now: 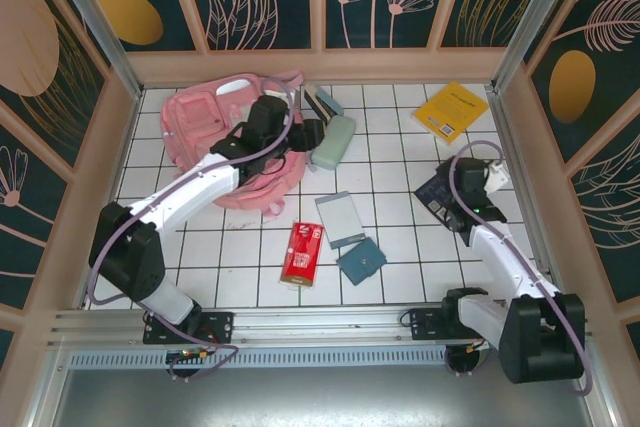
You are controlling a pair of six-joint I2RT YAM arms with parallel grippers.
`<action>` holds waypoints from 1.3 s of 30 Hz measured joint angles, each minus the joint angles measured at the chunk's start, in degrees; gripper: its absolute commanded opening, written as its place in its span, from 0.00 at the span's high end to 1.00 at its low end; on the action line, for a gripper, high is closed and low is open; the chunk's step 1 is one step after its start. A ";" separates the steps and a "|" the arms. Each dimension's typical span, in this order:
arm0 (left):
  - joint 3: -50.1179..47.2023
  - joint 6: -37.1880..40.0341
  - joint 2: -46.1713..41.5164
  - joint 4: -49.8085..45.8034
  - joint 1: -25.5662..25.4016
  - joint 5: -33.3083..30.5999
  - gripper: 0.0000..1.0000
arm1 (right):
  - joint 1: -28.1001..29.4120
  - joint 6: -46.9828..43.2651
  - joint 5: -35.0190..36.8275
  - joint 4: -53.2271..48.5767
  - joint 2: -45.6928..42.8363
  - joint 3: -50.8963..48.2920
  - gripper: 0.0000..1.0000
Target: Pack books, pencil case, and school supplies into a backpack
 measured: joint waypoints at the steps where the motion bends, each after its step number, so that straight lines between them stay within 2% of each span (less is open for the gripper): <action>1: -0.04 -0.48 1.11 1.03 -0.57 0.61 0.31 | -2.21 -0.44 -0.61 0.07 0.24 -0.44 0.01; 4: -0.09 -1.27 4.50 2.86 -1.99 1.31 0.30 | -6.99 -1.68 -2.93 0.63 2.14 -1.11 0.01; 11: -0.09 -2.14 9.66 4.68 -4.24 2.40 0.30 | -13.70 -4.46 -11.91 5.97 9.90 -1.75 0.01; 17: -0.09 -2.25 10.54 5.81 -4.55 2.97 0.30 | -14.47 -6.19 -19.85 9.64 18.91 -1.31 0.02; 20: -0.07 -2.43 11.69 6.47 -4.59 3.65 0.30 | -14.36 -7.87 -21.22 9.57 21.62 0.70 0.04; 23: 0.13 -2.43 13.60 6.62 -4.81 4.00 0.30 | -12.68 -10.12 -21.18 9.62 24.11 2.82 0.03; 27: 0.68 -2.62 16.55 6.73 -5.20 4.83 0.30 | -7.32 -12.87 -21.62 11.37 26.82 4.94 0.04; 32: 2.64 -2.91 20.09 7.17 -5.44 6.67 0.30 | -1.49 -14.97 -26.49 13.70 29.22 6.60 0.05; 39: 12.17 -2.38 28.26 7.76 -5.66 9.84 0.30 | 2.38 -15.41 -29.66 14.21 29.81 7.30 0.05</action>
